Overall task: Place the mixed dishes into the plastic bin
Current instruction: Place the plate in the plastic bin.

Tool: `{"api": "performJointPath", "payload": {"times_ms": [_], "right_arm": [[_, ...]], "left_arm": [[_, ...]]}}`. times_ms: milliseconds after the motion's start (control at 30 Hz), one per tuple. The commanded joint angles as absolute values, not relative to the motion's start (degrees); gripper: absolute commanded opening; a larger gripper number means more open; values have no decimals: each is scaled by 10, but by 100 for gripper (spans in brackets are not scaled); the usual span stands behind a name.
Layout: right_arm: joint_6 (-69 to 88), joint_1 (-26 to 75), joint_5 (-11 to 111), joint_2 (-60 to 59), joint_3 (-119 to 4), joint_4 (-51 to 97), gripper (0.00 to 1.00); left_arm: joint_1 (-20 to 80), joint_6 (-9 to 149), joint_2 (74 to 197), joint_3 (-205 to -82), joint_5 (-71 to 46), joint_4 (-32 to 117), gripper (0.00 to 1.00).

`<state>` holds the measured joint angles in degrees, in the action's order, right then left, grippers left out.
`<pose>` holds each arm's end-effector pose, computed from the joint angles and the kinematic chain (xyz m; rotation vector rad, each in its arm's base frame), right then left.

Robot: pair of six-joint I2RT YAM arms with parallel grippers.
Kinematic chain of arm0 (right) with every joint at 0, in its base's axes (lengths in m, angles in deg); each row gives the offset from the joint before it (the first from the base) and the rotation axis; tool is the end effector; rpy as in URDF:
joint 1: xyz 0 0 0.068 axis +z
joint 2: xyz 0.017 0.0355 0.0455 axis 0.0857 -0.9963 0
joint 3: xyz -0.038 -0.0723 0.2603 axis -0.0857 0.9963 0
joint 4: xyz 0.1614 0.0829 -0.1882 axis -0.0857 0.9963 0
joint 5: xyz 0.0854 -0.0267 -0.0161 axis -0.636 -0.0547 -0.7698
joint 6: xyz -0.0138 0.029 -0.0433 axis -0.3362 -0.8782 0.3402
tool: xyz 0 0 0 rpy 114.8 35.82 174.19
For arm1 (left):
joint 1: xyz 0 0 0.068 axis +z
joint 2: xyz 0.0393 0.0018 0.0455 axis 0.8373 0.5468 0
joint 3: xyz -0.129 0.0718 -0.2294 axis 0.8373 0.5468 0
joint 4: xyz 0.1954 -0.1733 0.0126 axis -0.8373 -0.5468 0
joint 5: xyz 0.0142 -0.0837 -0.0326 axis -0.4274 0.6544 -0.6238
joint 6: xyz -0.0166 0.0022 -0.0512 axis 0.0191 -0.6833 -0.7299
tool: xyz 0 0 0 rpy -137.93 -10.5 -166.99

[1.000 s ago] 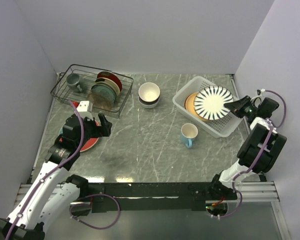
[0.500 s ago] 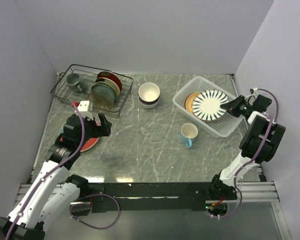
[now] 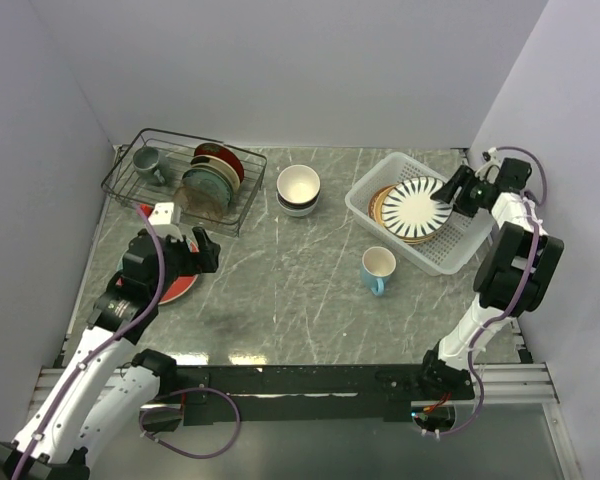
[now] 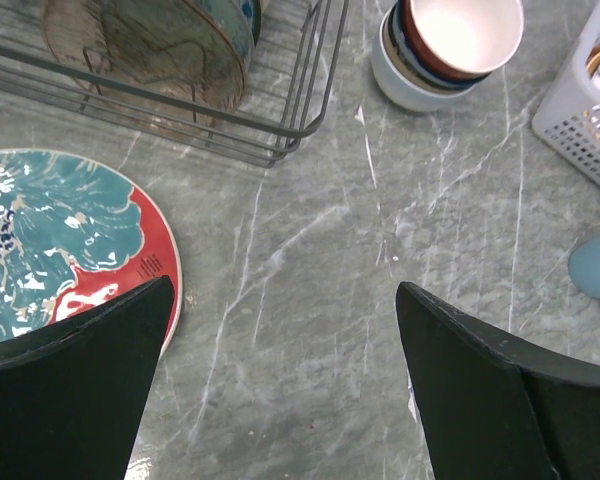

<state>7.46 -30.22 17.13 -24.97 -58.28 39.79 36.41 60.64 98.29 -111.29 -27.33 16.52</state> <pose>0.3747 -0.1516 0.2301 0.3363 2.2074 0.6841 0.1476 -0.0507 0.3041 -0.0781 1.9665 -0.3643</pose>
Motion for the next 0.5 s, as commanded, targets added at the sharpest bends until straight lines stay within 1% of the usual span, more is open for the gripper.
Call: {"api": "performJointPath", "payload": {"times_ms": [0,133,267,467], "right_arm": [[159,-283,261,-248,-650,466,71],[216,-251,327,-249,-665,502,73],[258,-228,405,-239,-663,508,74],[288,-214,456,-191,-645,492,76]], "left_arm": [[366,604,960,-1111,-289,177,99],[366,604,962,-1111,-289,176,99],[366,604,960,-1111,-288,176,99],[366,604,957,-1112,-288,175,99]]}}
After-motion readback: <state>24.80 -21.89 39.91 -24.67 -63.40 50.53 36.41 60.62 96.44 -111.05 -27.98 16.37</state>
